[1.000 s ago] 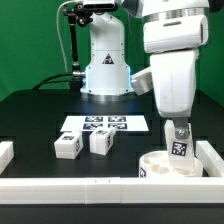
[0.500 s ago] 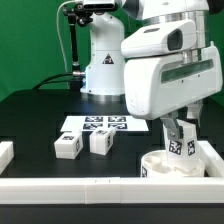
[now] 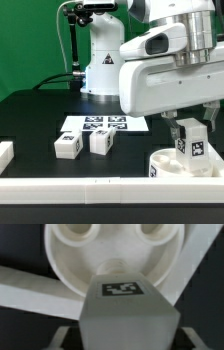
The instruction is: Assemble stool
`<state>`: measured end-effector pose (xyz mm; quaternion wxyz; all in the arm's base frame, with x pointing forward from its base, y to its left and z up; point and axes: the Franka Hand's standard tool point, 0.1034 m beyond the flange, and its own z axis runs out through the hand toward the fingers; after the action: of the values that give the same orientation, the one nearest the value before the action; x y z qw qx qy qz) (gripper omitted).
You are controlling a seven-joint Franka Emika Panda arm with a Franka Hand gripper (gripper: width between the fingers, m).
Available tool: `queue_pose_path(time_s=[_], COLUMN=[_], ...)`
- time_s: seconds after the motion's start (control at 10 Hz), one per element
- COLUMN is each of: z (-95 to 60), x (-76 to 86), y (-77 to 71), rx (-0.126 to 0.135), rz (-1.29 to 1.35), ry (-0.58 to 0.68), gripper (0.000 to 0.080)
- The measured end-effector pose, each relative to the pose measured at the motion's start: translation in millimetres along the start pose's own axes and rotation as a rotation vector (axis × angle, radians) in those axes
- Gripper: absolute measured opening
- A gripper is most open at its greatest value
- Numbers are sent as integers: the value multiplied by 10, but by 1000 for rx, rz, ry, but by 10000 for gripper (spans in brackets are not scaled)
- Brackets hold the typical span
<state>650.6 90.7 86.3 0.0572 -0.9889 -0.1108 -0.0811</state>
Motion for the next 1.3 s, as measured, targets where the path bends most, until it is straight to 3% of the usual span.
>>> queue_pose_path(time_s=[1.0,1.3], z=[-2,-9], x=[-24,-40], y=[-6,13], rx=[23,51], rz=[641,927], ry=[16,7], gripper=[346,346])
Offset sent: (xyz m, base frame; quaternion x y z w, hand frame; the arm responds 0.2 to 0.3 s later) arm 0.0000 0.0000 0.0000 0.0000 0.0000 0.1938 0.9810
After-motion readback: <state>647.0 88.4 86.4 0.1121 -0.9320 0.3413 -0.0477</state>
